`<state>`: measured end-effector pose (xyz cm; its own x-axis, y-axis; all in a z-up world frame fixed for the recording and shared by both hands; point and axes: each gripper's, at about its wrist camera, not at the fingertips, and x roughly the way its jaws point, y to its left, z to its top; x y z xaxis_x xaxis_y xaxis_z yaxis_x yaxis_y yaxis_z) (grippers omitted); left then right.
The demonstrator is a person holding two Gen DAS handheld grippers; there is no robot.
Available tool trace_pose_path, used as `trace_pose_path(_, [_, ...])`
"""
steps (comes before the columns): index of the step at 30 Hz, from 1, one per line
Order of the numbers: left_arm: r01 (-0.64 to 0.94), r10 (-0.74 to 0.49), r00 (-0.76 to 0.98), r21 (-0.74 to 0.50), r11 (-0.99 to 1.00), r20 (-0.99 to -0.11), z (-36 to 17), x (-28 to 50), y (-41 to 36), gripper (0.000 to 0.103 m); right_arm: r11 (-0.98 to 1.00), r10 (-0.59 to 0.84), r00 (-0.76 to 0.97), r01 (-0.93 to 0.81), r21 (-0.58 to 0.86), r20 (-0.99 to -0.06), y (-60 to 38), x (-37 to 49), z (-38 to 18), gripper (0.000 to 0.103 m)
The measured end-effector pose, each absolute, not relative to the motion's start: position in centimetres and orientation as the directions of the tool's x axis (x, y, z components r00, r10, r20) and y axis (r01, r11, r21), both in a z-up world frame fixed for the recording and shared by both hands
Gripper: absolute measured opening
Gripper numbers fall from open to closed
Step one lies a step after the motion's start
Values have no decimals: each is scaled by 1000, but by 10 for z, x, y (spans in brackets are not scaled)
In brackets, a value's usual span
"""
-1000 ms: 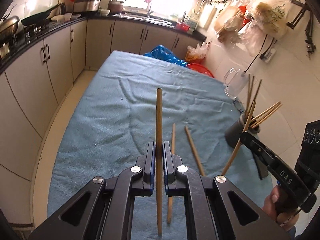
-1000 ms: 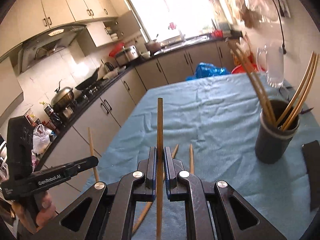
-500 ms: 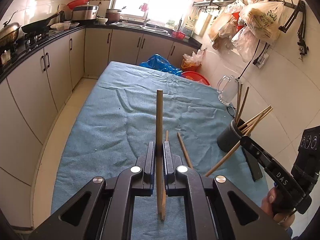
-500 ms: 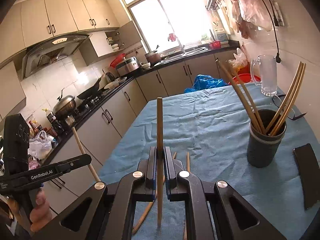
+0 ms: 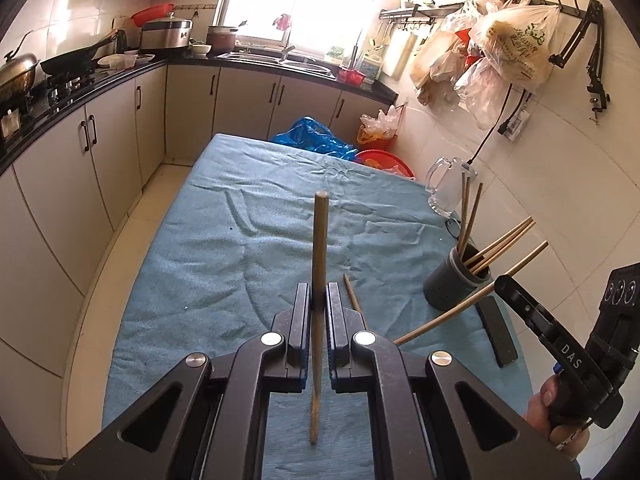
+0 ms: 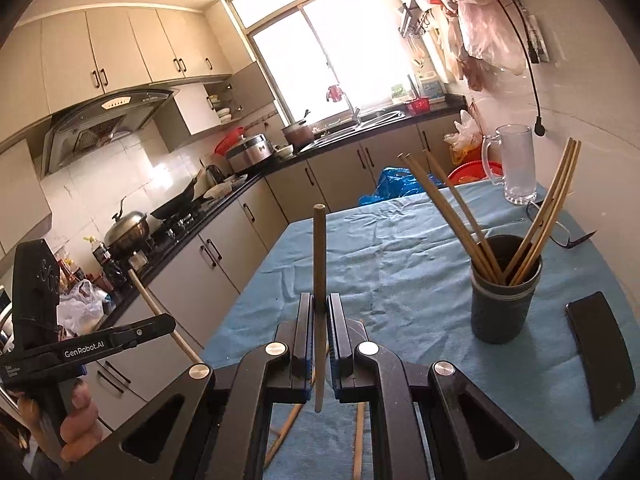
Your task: Organize utensils
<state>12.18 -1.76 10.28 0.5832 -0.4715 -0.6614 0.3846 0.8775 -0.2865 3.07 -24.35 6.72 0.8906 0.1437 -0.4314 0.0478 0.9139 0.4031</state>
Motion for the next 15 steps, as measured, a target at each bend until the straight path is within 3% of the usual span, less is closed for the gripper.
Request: trace_pose_path(15, [432,-498,571,-277,858,-653,119,113,-46,7,886,76,921,113,449,-382,-290,-4,79,8])
